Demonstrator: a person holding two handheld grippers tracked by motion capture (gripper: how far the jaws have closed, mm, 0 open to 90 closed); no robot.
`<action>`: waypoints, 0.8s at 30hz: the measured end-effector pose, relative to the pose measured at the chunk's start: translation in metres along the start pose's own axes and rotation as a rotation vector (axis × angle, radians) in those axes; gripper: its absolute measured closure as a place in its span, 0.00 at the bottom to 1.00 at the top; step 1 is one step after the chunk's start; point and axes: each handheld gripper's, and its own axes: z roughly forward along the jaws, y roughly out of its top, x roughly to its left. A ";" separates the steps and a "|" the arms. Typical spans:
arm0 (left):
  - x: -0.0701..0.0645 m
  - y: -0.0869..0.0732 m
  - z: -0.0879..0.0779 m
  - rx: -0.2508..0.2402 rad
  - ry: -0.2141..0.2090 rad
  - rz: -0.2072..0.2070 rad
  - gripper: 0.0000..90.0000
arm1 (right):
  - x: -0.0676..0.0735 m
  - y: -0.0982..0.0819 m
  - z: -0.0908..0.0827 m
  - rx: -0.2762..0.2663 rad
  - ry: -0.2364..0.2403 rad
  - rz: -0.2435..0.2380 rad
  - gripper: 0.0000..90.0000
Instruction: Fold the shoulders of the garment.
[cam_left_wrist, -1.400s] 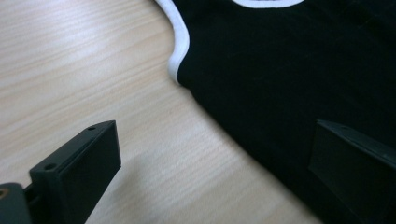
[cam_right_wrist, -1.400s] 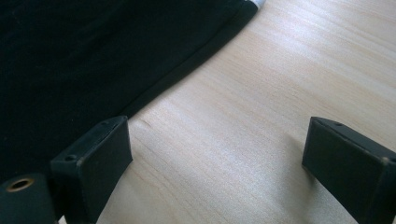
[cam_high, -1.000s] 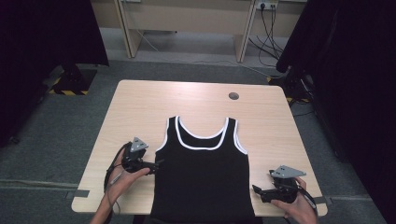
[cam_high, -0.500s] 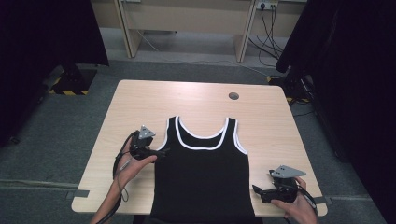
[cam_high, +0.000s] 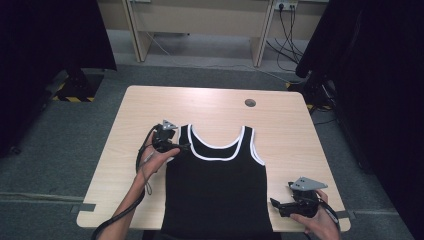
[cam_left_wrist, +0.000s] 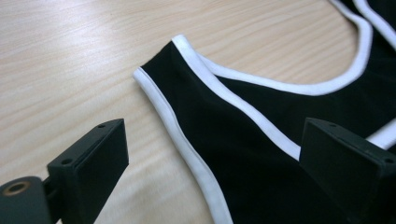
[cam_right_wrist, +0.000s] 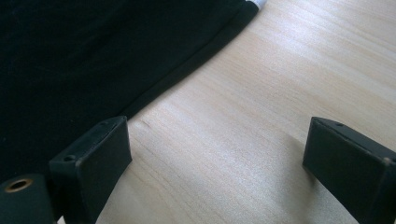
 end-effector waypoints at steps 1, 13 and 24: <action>0.000 0.000 0.000 0.000 0.000 0.000 0.08 | 0.000 0.000 0.000 0.000 0.000 0.000 0.09; 0.004 0.016 0.037 0.052 0.039 -0.016 0.10 | 0.000 0.000 0.000 0.000 0.000 0.000 0.09; -0.003 0.021 0.048 0.026 0.037 0.031 0.57 | 0.000 0.000 0.000 0.000 0.000 -0.001 0.09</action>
